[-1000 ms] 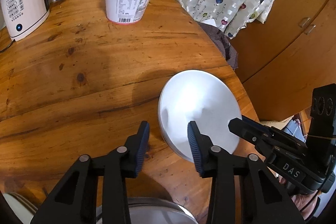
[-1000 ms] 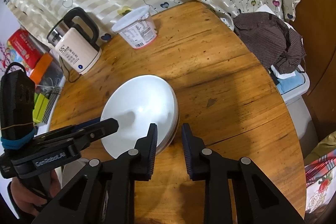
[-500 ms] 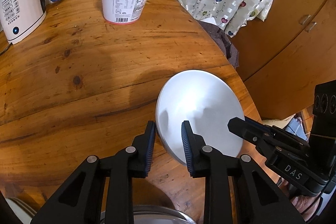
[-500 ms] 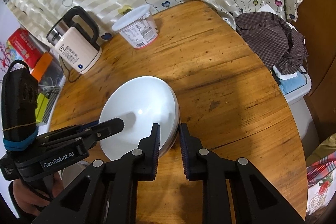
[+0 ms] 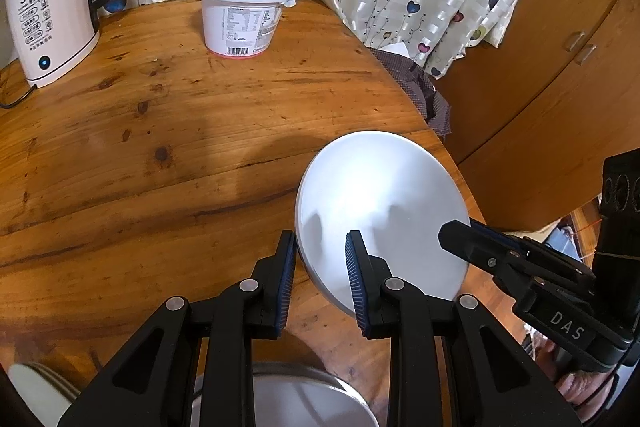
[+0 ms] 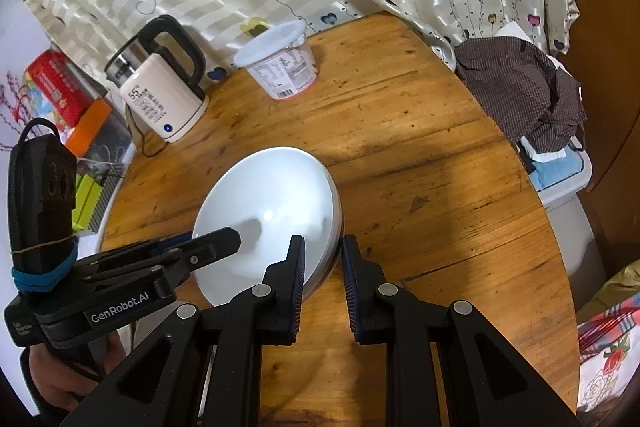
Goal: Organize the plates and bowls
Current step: 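Hold the white bowl rim with the left tool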
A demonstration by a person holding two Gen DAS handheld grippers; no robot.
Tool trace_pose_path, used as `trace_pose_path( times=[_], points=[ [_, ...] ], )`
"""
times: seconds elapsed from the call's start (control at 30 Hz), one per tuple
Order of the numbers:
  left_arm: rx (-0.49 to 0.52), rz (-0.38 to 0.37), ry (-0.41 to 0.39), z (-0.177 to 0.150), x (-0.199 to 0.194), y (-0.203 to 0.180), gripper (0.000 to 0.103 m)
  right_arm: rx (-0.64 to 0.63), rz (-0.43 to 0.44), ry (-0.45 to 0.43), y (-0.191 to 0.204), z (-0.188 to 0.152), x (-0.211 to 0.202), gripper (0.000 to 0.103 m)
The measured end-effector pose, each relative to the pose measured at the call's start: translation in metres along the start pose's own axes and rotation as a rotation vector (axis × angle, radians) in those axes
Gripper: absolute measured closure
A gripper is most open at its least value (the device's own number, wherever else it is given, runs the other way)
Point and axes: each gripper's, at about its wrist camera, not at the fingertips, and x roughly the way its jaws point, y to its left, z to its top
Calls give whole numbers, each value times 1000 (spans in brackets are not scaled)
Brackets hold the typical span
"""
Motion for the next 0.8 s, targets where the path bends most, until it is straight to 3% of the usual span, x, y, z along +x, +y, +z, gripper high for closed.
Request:
trace_pose_path(
  times=[0.8],
  points=[
    [-25, 7, -84, -24, -57, 6, 76, -73, 30, -38, 43, -11, -37, 85]
  ],
)
